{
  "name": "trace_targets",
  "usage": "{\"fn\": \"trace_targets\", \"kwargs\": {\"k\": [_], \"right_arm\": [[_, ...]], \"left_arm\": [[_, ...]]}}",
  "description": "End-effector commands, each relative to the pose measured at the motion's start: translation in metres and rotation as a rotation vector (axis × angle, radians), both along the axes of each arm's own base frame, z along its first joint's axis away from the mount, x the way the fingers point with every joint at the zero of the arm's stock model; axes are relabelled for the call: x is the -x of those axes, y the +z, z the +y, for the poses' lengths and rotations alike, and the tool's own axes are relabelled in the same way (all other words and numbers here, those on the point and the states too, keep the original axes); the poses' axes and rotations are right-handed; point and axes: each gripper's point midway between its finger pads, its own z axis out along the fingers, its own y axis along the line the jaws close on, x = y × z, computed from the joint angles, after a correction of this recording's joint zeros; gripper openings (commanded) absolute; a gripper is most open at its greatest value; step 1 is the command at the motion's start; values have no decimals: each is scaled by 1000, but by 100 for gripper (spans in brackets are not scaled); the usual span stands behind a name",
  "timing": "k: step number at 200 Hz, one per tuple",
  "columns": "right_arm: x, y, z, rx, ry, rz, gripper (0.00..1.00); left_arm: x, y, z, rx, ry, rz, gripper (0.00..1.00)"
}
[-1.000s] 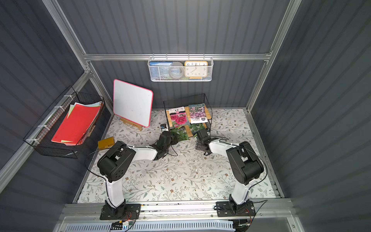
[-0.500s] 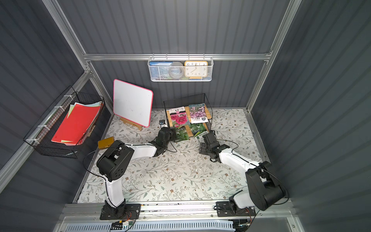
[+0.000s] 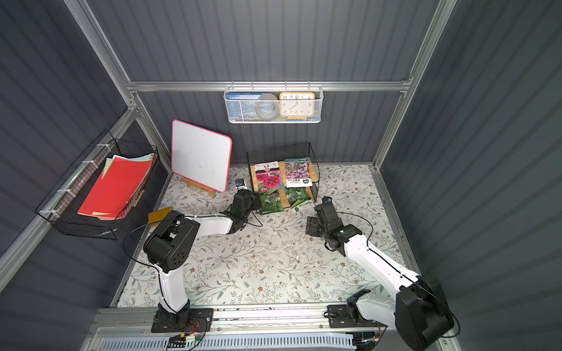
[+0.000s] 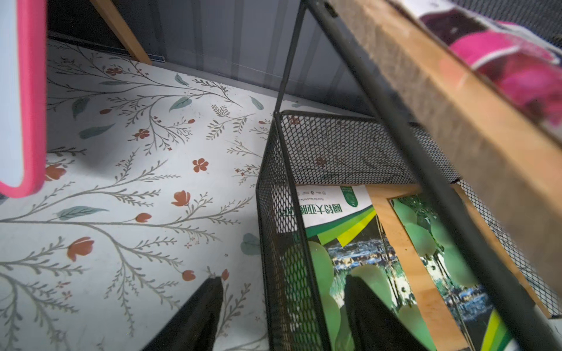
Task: Take the seed bag off the shelf
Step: Move the shelf to the center of the board.
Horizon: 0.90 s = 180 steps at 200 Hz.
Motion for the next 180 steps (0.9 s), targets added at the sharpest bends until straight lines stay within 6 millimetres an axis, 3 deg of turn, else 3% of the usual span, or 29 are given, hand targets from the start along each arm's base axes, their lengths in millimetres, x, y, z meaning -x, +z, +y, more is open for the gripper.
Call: {"fn": "trace_targets", "kwargs": {"k": [1, 61, 144, 180], "right_arm": [[12, -2, -3, 18, 24, 19, 79], [21, 6, -6, 11, 30, 3, 79], [24, 10, 6, -78, 47, 9, 79], [19, 6, 15, -143, 31, 29, 79]], "left_arm": [[-7, 2, 10, -32, 4, 0, 68], [-8, 17, 10, -12, -6, -16, 68], [42, 46, -17, 45, -106, -44, 69], [49, 37, -11, 37, -90, -26, 71]]}}
